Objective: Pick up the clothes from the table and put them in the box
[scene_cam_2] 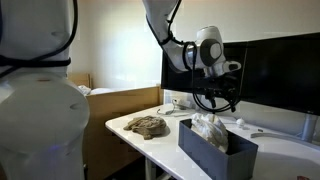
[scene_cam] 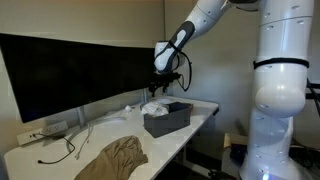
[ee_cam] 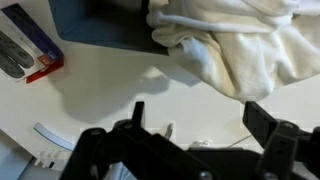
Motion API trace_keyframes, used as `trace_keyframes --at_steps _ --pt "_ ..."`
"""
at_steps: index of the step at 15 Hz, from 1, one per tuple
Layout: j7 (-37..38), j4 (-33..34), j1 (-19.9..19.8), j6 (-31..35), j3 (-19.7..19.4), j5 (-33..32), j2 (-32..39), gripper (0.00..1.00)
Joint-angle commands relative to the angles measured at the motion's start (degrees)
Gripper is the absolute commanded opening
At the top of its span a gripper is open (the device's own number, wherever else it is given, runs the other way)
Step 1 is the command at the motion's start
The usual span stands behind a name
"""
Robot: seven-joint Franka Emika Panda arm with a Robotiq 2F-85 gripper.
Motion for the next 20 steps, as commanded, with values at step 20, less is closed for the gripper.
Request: trace_keyframes --at_steps 20 --pt "-19.10 0.16 -2.46 -4.12 1.62 18.38 4.29 1.00"
